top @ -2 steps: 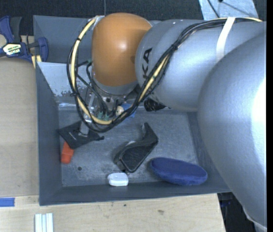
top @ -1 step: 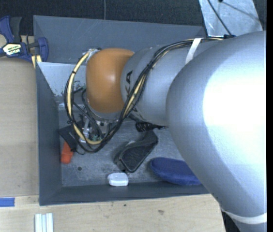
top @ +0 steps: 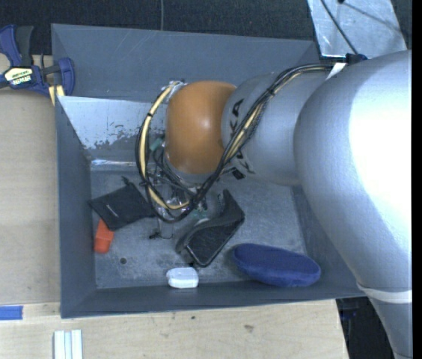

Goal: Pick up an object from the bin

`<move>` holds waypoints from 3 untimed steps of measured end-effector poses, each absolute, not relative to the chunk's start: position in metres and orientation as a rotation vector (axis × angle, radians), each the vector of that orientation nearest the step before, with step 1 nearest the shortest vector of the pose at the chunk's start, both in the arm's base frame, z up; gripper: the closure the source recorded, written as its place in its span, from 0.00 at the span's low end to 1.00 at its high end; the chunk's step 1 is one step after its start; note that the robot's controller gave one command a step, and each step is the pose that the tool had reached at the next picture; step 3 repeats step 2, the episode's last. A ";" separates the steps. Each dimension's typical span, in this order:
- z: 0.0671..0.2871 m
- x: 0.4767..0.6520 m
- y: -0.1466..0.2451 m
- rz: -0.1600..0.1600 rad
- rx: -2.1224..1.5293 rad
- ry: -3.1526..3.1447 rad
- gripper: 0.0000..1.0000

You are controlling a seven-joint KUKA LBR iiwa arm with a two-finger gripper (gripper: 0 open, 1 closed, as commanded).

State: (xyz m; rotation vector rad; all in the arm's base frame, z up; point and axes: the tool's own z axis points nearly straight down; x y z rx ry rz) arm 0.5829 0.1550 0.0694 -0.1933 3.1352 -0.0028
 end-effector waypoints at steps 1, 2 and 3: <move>0.071 0.583 0.157 0.001 -0.193 3.133 1.00; 0.207 0.601 0.153 0.002 -0.225 3.120 1.00; 0.207 0.601 0.153 0.002 -0.225 3.120 1.00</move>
Offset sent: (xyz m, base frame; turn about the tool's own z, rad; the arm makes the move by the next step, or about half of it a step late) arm 0.0000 0.0000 0.0000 0.0000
